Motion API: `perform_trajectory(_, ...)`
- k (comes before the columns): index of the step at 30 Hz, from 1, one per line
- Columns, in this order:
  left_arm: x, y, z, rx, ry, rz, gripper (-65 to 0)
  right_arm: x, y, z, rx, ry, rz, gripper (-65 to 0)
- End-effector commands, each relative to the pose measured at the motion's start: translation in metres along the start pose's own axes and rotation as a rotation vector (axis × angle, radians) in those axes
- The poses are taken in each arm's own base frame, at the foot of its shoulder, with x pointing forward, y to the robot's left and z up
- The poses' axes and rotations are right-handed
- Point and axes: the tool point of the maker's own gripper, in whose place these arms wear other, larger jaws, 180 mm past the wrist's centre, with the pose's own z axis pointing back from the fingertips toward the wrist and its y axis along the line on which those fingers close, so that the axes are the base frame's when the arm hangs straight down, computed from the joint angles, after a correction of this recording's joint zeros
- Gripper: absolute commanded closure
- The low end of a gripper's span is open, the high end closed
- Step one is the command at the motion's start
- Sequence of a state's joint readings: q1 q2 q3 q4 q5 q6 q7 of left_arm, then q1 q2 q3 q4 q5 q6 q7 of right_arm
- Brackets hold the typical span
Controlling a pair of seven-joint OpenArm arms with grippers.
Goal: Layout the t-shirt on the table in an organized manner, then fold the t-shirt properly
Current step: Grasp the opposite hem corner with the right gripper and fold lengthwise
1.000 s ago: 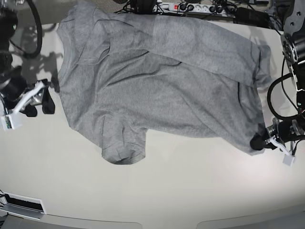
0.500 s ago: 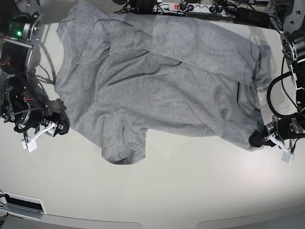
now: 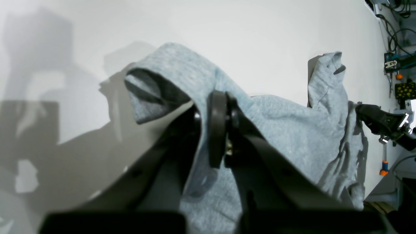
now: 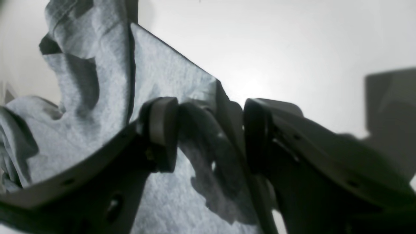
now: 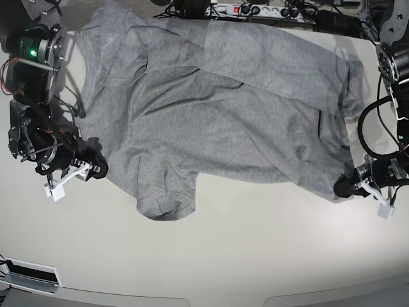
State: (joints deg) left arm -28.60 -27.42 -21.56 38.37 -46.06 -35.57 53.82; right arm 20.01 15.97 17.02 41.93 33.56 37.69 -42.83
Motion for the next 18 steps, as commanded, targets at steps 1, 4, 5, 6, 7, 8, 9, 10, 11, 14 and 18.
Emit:
perform_trajectory(1, 0.027, -0.005, 0.008, -0.013, -0.067, -0.024, 0.0, 0.021, 0.005, 0.004, 0.018, -0.041, 0.031, -32.4)
perform_trajectory(4, 0.027, -0.005, 0.008, -0.013, -0.067, -0.024, 0.0, 0.023, 0.006, 0.004, 0.02, -0.053, 0.031, -25.9)
perform_trajectory(5, 0.027, -0.005, 0.008, -0.013, -0.067, -0.024, 0.0, 0.025, 0.008, 0.004, 0.029, -0.067, 0.041, -19.0)
perform_trajectory(6, 0.028, -0.005, 0.008, -0.013, -0.068, -0.024, 0.0, 0.029, 0.009, 0.004, 0.034, -0.086, 0.045, -10.3)
perform_trajectory(7, 0.028, -0.005, 0.008, -0.013, -0.069, -0.024, 0.0, 0.033, 0.009, 0.005, 0.035, -0.103, 0.046, -1.8)
perform_trajectory(8, 0.029, -0.006, 0.008, -0.017, -0.073, -0.023, 0.0, 0.039, 0.011, 0.005, 0.037, -0.123, 0.05, 0.0)
perform_trajectory(9, 0.031, -0.007, 0.009, -0.024, -0.082, -0.018, 0.0, 0.047, 0.013, 0.006, 0.04, -0.137, 0.056, 0.0)
perform_trajectory(10, 0.035, -0.009, 0.009, -0.032, -0.093, -0.015, 0.0, 0.055, 0.015, 0.007, 0.042, -0.148, 0.063, 0.0)
perform_trajectory(11, 0.039, -0.01, 0.01, -0.039, -0.104, -0.013, 0.0, 0.064, 0.018, 0.008, 0.046, -0.161, 0.072, 0.0)
perform_trajectory(14, 0.052, -0.015, 0.012, -0.045, -0.129, -0.025, 0.0, 0.094, 0.024, 0.014, 0.039, -0.197, 0.115, 0.0)
perform_trajectory(18, 0.076, -0.023, 0.017, -0.055, -0.168, -0.049, 0.0, 0.139, 0.026, 0.031, 0.012, -0.251, 0.175, 0.0)
